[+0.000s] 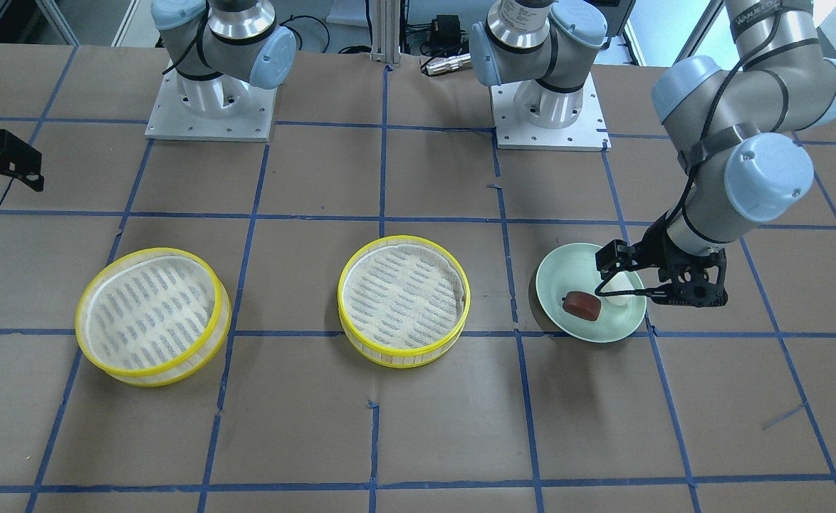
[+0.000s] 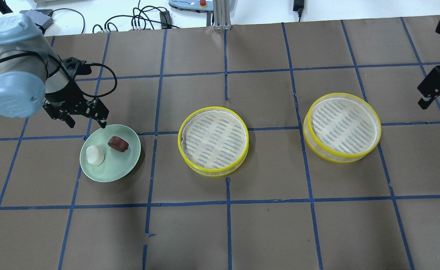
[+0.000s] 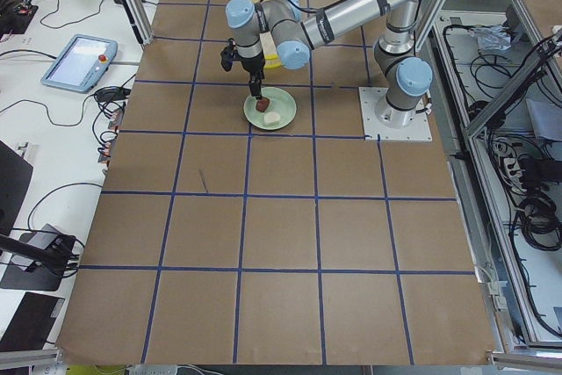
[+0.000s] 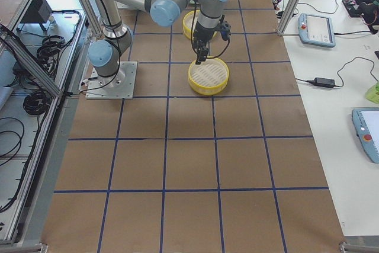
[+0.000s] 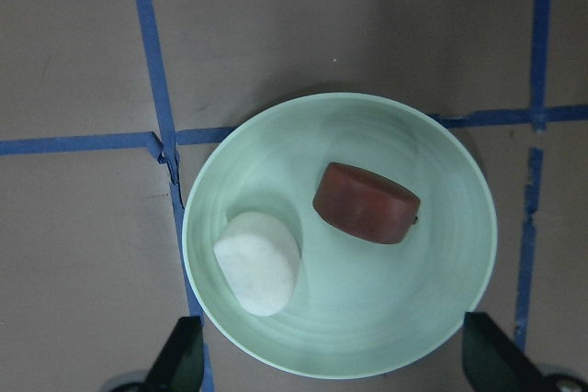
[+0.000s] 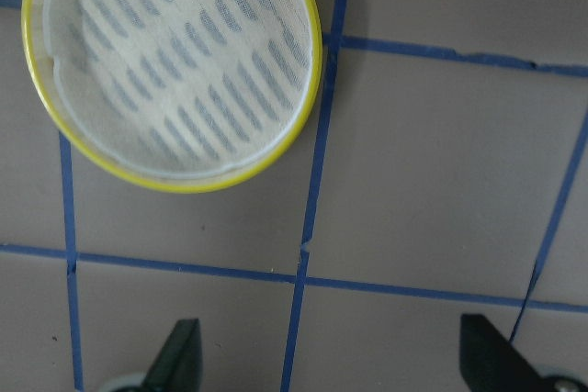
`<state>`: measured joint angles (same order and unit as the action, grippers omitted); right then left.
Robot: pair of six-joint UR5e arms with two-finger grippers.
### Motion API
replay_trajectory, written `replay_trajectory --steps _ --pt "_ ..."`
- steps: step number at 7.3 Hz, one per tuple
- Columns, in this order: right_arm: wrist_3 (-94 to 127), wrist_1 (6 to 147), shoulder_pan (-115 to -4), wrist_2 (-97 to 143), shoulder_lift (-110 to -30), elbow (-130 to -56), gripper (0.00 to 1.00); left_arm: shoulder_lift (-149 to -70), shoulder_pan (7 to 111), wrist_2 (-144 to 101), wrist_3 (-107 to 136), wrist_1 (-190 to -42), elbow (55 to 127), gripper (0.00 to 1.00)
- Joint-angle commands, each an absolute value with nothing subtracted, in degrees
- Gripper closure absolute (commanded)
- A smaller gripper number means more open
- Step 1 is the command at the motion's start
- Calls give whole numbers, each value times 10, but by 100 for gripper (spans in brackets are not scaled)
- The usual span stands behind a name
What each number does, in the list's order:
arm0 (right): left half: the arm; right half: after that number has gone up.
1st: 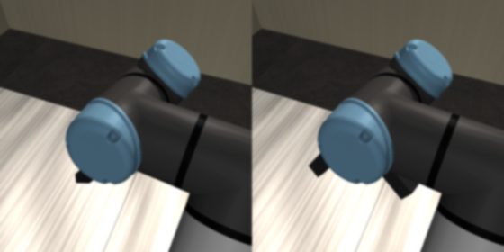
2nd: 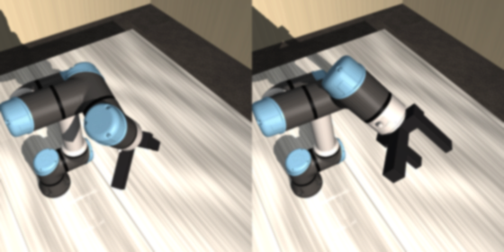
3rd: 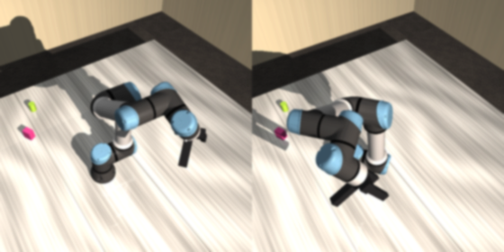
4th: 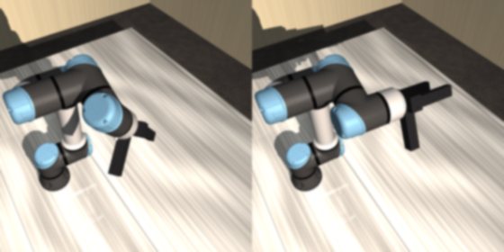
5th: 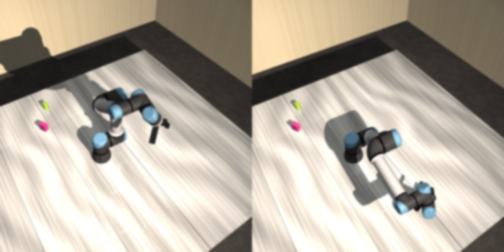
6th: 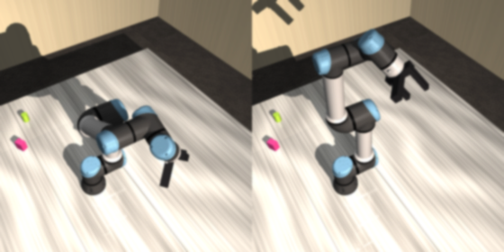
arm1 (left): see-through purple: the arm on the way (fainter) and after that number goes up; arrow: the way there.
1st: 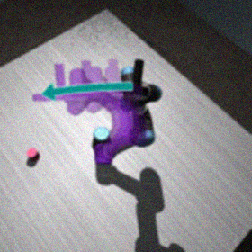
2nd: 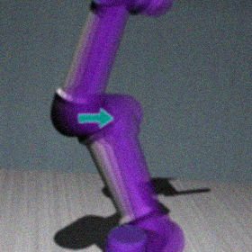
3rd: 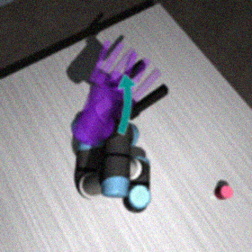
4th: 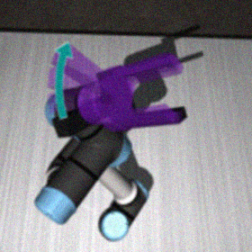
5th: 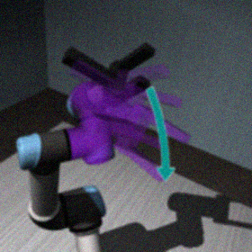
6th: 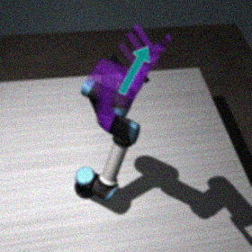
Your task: Stack buns with steamer
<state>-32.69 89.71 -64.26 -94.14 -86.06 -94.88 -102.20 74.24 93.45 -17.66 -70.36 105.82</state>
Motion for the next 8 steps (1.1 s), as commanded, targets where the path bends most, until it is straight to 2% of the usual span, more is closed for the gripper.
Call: replay_trajectory --steps 1,2,3,4,5,6,8 --pt "-329 1025 -643 -909 -805 -1023 0 -1054 732 937 -179 -644 1098 0" --pt "-328 1053 -644 -909 -765 -1032 0 -1056 731 942 -180 -644 1101 2" --pt "-328 1108 -644 -908 -728 -1035 4 -1056 731 958 -180 -644 1102 20" --pt "-329 1136 -644 -904 -709 -1041 21 -1057 731 969 -180 -644 1106 22" --pt "-329 1170 -644 -893 -703 -1052 29 -1057 731 982 -180 -645 1110 22" --pt "-329 1190 -644 -892 -701 -1066 44 -1064 731 983 -180 -645 1110 22" --pt "-329 1208 -644 -891 -693 -1080 81 -1082 730 983 -178 -642 1109 25"
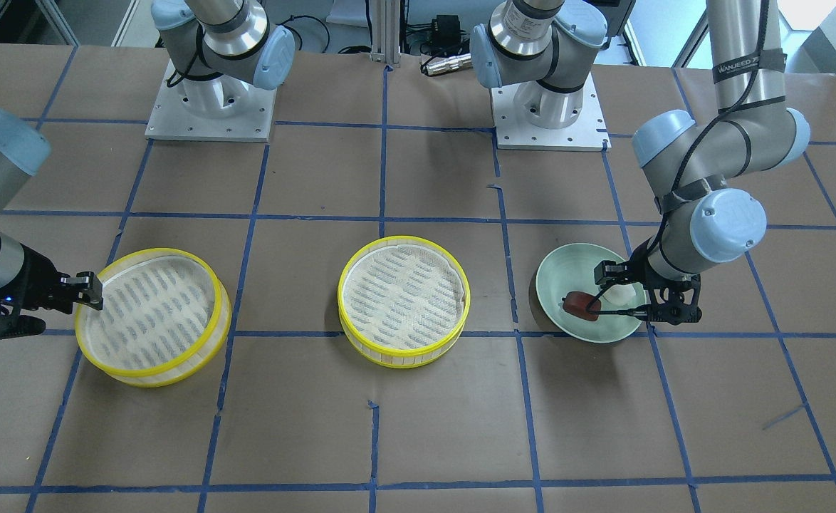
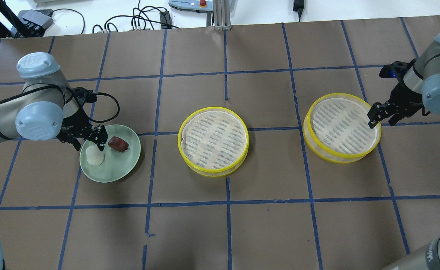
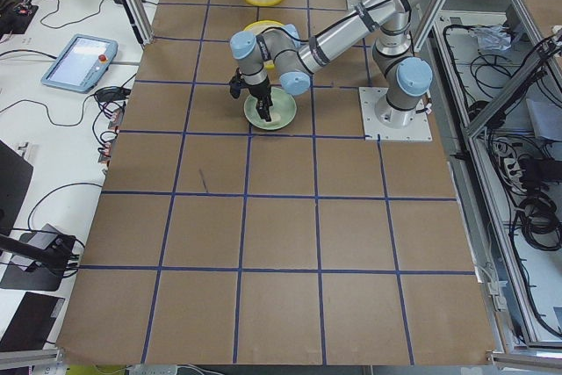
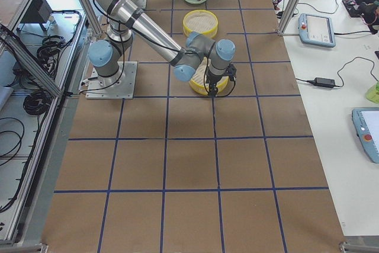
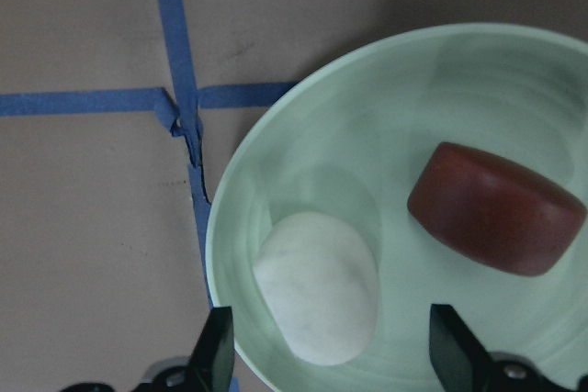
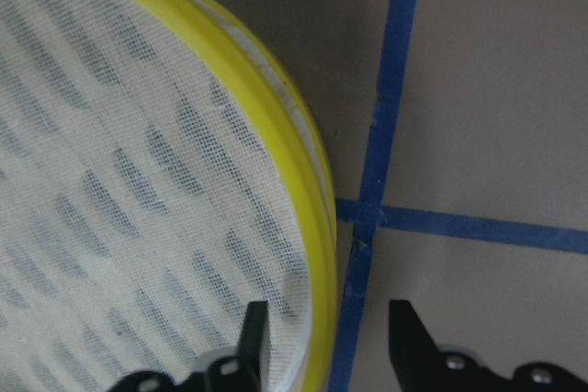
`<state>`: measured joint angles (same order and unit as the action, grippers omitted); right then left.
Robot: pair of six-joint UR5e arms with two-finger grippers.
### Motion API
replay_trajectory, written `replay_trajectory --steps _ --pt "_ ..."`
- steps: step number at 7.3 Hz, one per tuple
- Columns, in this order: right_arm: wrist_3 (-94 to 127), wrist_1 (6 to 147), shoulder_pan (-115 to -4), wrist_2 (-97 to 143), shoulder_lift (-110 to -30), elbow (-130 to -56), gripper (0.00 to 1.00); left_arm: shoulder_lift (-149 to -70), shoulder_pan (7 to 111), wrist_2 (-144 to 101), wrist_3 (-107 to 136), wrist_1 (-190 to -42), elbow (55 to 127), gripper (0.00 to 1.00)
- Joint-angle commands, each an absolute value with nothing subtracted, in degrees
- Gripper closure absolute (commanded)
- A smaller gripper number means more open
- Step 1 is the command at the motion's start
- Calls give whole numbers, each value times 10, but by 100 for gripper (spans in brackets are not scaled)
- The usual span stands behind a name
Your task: Stack buns with steamer
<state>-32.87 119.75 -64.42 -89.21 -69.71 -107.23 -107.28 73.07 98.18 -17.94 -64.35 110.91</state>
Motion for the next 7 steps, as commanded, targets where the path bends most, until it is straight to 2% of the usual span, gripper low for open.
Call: replay_trajectory --steps 1,3,4,5,7 --pt "-329 1210 -643 -891 -693 -1078 94 -1084 730 983 -176 -637 1109 61" --pt "-330 1208 -640 -891 -695 -1073 97 -1086 730 984 -174 -637 1110 92" --pt "-328 1199 -639 -891 -704 -1051 97 -1083 731 1003 -173 -632 1103 98" --pt "-327 1134 -639 -880 -707 -1007 97 -1071 731 1006 -161 -624 1100 98" --pt "-327 1089 -645 -880 -747 -990 96 -1005 751 1002 -103 -653 1101 98"
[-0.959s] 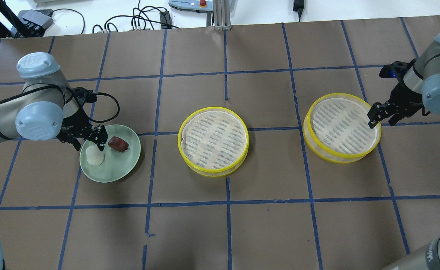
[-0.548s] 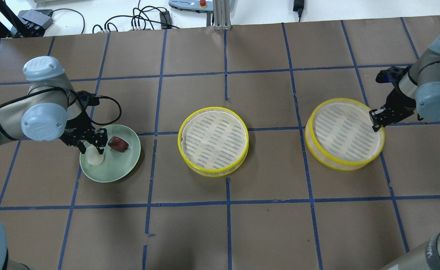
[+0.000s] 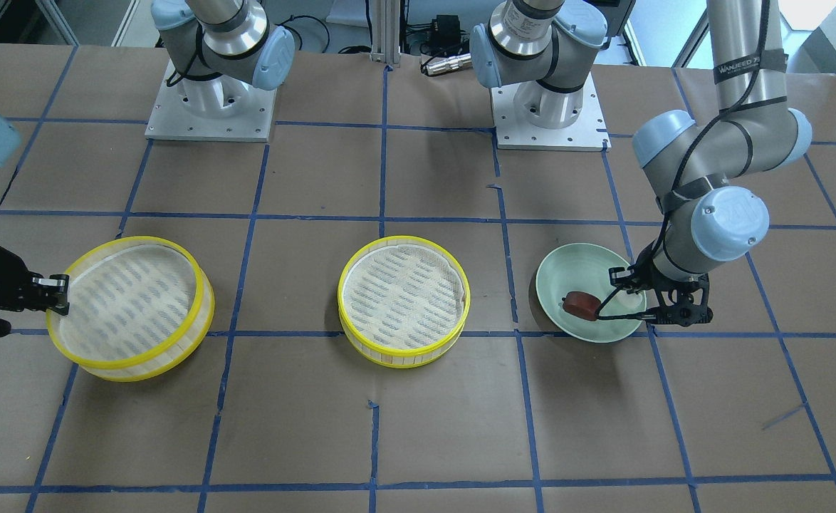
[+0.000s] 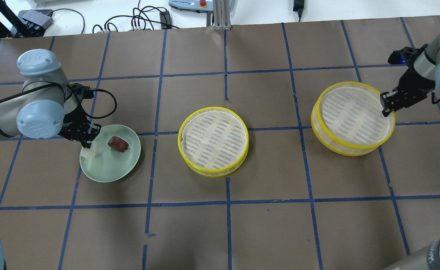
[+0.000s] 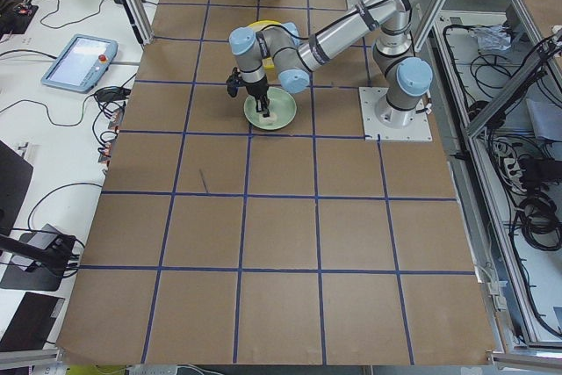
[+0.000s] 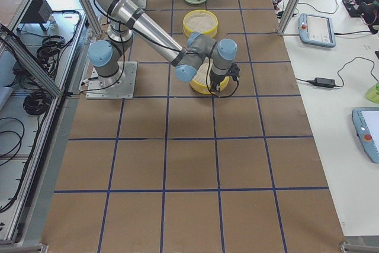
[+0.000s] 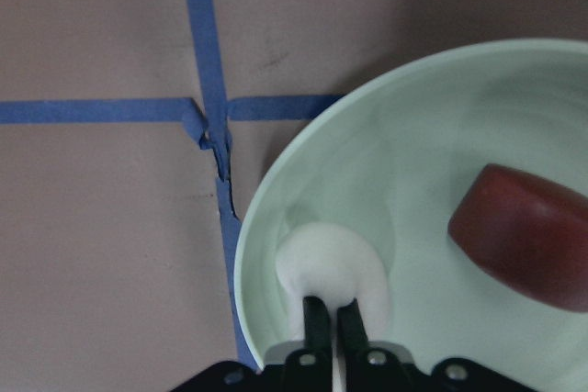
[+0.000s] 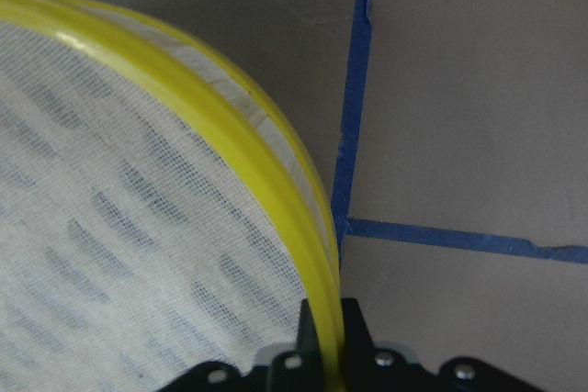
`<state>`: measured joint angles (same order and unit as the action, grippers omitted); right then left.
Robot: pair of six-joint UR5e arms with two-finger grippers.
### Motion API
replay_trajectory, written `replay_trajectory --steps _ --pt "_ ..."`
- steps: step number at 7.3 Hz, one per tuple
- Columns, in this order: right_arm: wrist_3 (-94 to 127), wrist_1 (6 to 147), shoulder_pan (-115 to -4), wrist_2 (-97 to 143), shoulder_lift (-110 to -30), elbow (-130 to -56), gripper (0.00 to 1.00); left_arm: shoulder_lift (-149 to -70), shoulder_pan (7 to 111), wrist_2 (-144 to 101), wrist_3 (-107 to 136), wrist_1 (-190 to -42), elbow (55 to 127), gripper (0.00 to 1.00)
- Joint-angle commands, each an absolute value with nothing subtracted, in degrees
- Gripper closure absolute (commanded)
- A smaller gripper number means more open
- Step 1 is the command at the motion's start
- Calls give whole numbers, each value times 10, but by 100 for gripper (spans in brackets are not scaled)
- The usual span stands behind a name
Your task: Stack buns with steamer
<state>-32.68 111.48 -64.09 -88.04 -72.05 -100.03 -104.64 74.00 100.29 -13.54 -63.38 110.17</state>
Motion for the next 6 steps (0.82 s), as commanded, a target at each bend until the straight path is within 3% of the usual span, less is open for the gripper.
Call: replay_trajectory --steps 1,4,6 --pt "-327 1087 -645 -878 -750 -999 96 -969 778 971 -62 -697 1101 98" --pt "-286 1090 -693 -880 -758 -1003 96 -982 942 869 172 -690 1068 96" --pt "-179 1088 -769 -879 -769 -1005 96 -1060 1027 868 293 -574 1063 94"
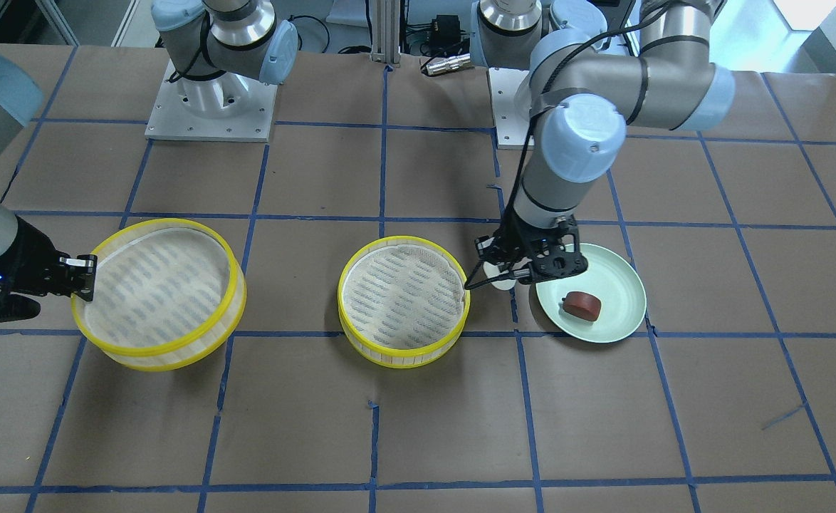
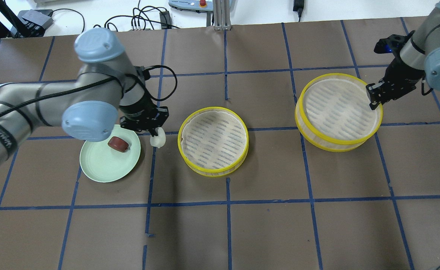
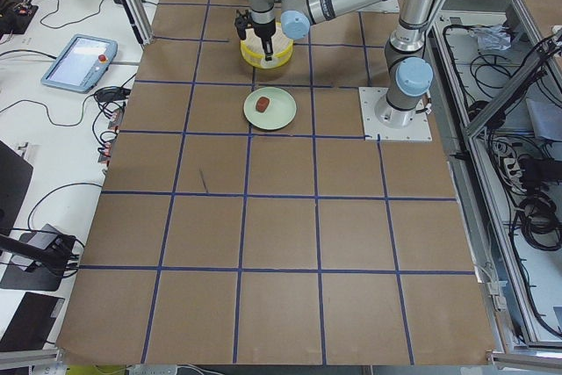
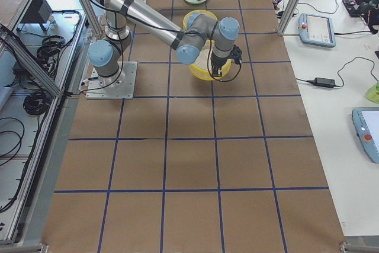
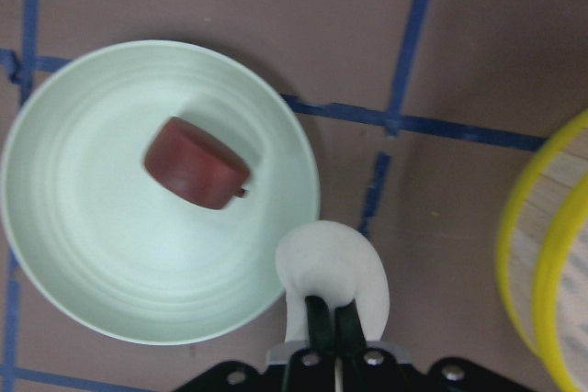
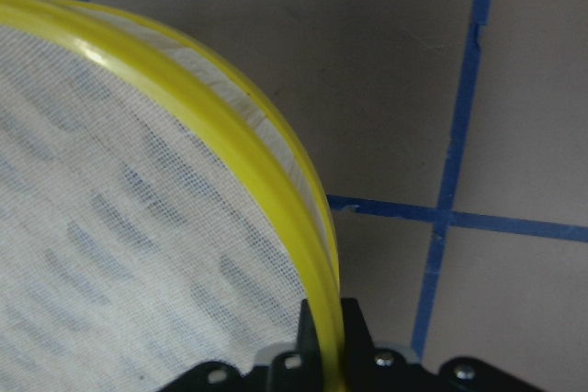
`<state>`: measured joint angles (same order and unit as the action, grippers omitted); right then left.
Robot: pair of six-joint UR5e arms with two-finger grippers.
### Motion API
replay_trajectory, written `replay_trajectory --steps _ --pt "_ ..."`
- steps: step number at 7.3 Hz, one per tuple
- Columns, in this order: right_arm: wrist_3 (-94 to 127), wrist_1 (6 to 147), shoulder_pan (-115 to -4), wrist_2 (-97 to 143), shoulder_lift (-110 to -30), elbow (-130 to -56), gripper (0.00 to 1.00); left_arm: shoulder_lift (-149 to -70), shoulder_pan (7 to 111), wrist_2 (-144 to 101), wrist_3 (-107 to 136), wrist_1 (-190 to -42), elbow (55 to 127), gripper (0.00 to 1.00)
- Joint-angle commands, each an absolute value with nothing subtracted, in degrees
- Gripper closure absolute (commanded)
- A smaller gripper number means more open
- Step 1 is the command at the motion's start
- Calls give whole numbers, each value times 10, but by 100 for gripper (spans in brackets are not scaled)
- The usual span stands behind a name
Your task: Stack buns with steamer
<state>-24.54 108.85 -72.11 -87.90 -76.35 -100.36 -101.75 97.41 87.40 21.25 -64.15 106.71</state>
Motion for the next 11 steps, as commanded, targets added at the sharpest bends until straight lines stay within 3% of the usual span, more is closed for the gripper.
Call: replay_trajectory --steps 1,2,3,7,11 --pt "-126 1088 -807 -878 -769 -1005 96 -1083 1057 868 333 -528 1062 94" --pt "-78 1090 -843 -877 -770 -1004 96 -1086 1064 871 337 -526 1062 66" --pt "-36 1094 -872 -876 -767 -1005 95 -1085 1064 873 335 -527 1063 1" --pt "2 1090 -894 -876 -771 -1005 96 -1056 1007 914 176 -533 1063 0" --pt "199 1128 -1049 -890 -747 -1001 95 -1042 764 946 -219 -531 1126 0"
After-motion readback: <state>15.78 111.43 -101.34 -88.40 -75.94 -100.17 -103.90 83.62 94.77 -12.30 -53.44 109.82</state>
